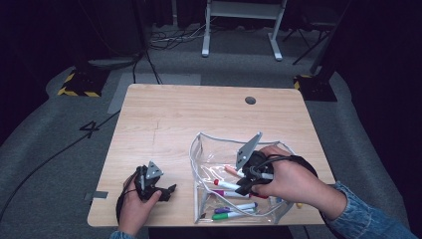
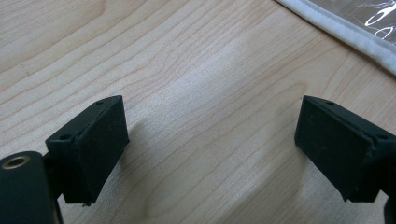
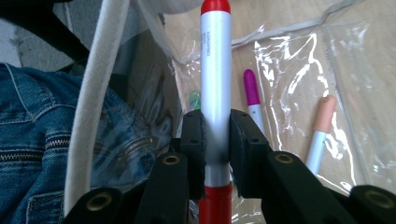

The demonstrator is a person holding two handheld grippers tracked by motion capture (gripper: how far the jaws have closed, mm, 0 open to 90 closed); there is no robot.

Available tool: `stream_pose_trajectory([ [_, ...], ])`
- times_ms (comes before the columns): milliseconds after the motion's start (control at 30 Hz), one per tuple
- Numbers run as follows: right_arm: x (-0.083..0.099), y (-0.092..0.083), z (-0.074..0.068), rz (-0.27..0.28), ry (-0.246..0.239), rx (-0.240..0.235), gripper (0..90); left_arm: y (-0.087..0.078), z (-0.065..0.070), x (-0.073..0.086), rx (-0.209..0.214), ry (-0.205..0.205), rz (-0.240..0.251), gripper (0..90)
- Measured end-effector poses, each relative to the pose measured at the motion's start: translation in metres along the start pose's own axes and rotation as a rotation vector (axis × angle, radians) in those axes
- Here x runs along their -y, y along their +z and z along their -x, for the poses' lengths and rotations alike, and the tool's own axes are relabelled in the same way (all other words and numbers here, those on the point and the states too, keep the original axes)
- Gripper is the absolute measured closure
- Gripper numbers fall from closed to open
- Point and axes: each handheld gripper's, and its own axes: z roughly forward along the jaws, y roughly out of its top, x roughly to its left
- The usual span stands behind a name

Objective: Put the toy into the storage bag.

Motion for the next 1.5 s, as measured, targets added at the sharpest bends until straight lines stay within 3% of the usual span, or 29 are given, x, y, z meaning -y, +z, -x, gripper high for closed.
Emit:
stream_pose_trajectory([
  [500,-0.005,0.044,-0.002,-0.127,-0.03,-0.052,77.3,0.0,0.0,0.0,0.0,0.0,0.0,10.0],
  [1133,-0.001,0.076,0.005,-0.201,-0.026,-0.072,77.1,0.0,0.0,0.0,0.0,0.0,0.0,10.0],
  [1333,0.0,0.084,0.007,-0.21,-0.041,-0.065,73.0,0.0,0.0,0.0,0.0,0.0,0.0,10.0],
  [1500,0.001,0.084,0.01,-0.187,-0.098,0.014,60.1,0.0,0.0,0.0,0.0,0.0,0.0,10.0],
])
